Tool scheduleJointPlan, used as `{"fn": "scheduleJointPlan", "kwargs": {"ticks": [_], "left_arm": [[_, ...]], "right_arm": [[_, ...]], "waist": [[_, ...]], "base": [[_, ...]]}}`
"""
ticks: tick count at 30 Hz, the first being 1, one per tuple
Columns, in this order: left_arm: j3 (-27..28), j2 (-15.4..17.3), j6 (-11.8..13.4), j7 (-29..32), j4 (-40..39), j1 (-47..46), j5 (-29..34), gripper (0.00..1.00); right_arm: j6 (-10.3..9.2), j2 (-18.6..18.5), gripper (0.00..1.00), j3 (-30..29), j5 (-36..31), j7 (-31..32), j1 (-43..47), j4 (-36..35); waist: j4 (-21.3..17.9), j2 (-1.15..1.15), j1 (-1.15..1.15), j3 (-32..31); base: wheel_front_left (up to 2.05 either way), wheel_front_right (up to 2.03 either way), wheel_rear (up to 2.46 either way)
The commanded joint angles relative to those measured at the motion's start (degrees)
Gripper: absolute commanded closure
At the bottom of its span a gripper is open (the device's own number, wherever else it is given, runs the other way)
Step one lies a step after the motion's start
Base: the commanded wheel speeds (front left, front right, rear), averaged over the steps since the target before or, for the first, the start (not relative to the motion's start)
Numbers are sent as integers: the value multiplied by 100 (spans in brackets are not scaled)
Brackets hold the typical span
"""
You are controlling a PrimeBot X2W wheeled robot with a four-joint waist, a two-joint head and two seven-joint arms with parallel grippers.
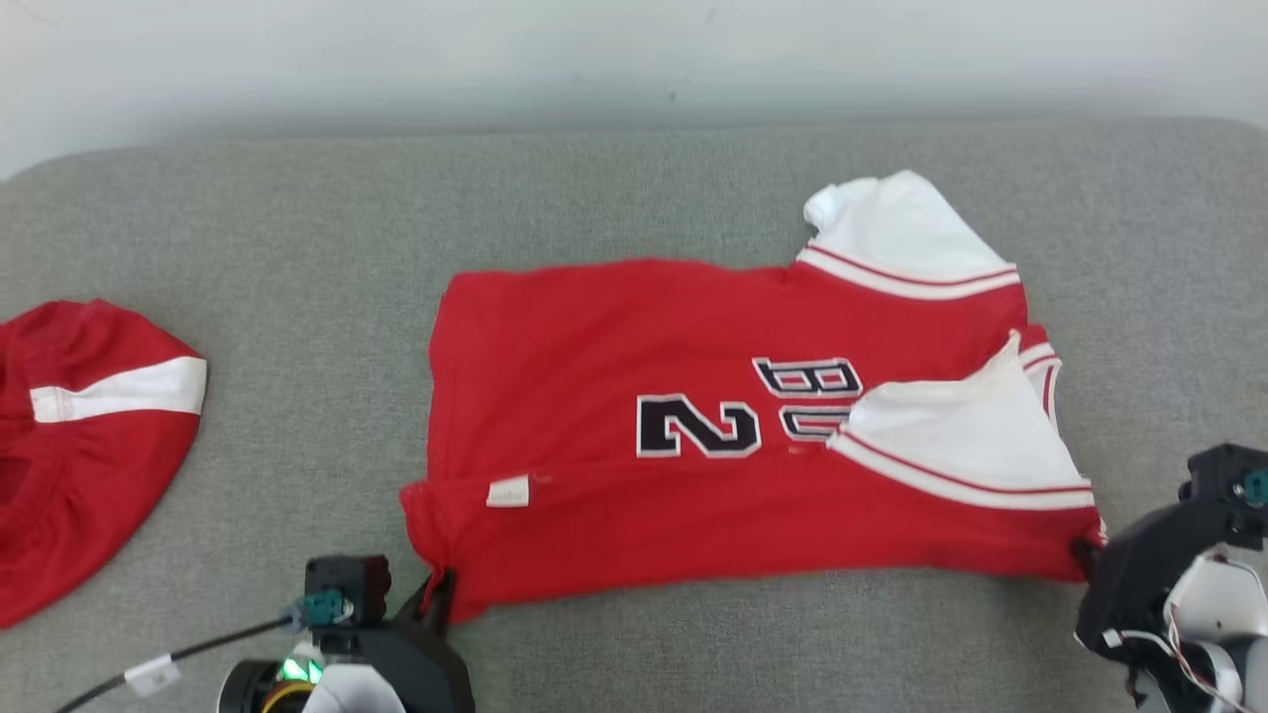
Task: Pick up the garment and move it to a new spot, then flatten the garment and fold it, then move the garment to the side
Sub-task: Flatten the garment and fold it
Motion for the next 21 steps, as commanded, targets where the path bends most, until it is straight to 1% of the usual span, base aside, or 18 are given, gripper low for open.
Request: {"fn": "scheduleJointPlan", "kwargs": {"ticks": [1,7,10,13,16,17,18,19,21], "left_arm": [[-73,99,81,99,5,301,-14,100],[-2,295,310,82,-547,667,-93,100],[8,391,436,94,-793,856,-109,100],[40,491,538,90,-944,1052,-149,100],[36,512,591,146,-1031,1239,-239,100],[31,512,594,163,-1057,1291,-281,64],[49,519,613,162,-1085,1323,-298,7],[76,517,647,144,-1107,1361,-319,0],[75,509,665,179,-1141,1415,-337,0]], "right_arm": [[-13,-18,100,-33,30,69,188,-127],[-13,-8,100,-223,227,394,759,-792],[-13,-7,100,-297,373,544,1065,-996],[-13,-7,100,-304,530,563,1338,-1113],[-13,-7,100,-264,676,507,1524,-1012],[-13,-8,100,-244,691,459,1545,-980],[-13,-8,60,-232,730,395,1550,-915],[-13,-7,0,-227,739,341,1564,-839],[-13,-5,0,-213,686,236,1560,-731]], "waist": [[37,0,-1,-162],[51,0,-1,-384],[68,0,-1,-446],[66,0,-1,-485],[49,0,-1,-506],[42,0,-1,-510],[34,0,-1,-514],[28,0,-1,-519],[24,0,-1,-527]], "base": [[0,0,0],[0,0,0],[0,0,0],[0,0,0],[0,0,0],[0,0,0],[0,0,0],[0,0,0],[0,0,0]]}}
